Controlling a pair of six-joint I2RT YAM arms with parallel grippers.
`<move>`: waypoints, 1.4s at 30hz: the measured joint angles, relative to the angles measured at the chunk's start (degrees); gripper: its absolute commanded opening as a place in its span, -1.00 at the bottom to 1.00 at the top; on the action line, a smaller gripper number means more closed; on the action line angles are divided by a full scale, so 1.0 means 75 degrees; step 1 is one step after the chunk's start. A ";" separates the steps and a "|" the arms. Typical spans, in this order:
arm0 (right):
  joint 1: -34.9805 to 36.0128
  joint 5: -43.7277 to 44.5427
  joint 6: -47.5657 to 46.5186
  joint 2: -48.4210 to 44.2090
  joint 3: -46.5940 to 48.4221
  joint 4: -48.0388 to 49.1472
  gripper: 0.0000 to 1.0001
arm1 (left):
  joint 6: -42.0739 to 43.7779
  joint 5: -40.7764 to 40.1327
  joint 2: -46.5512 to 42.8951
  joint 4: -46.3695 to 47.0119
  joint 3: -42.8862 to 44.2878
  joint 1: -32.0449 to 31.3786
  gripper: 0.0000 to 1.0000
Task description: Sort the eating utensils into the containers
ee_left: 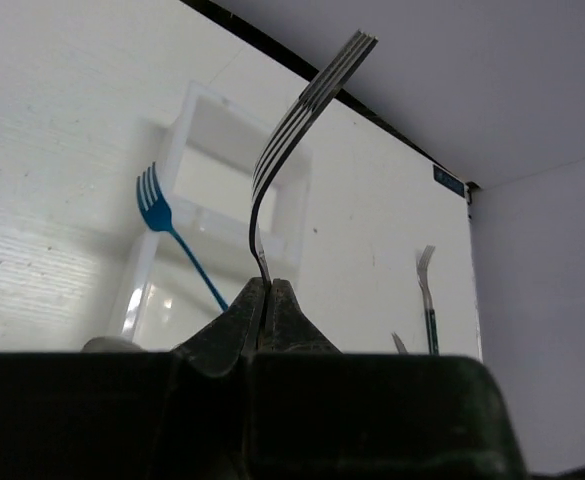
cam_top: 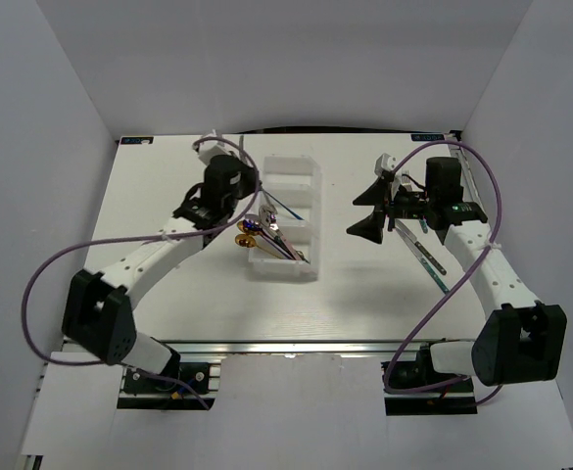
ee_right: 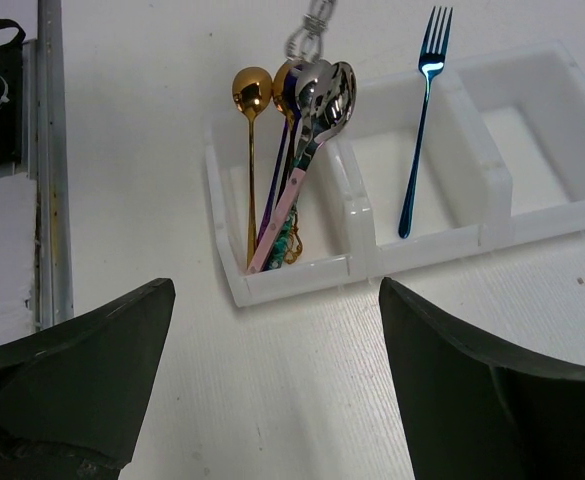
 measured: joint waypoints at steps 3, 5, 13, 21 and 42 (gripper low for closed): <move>-0.0020 0.0000 0.0000 0.0041 -0.0055 0.0047 0.79 | 0.0268 -0.0903 0.1037 0.0603 0.0548 -0.0525 -1.00; -0.0029 0.0003 0.0003 0.0061 -0.0090 0.0061 0.79 | 0.0557 -0.1489 0.1786 0.0976 0.0997 -0.0807 -1.00; -0.0082 0.0000 0.0000 0.0085 -0.0093 0.0082 0.79 | 0.1644 -0.3346 0.3952 0.1769 0.2425 -0.1443 -1.00; -0.0111 -0.0006 -0.0009 0.0189 -0.0093 0.0079 0.79 | 0.2049 -0.4164 0.4669 0.1988 0.2696 -0.1486 -1.00; -0.0224 0.0000 -0.0029 0.0309 -0.0093 0.0076 0.79 | 0.1460 -0.3876 0.5301 0.2031 0.2532 -0.1603 -0.49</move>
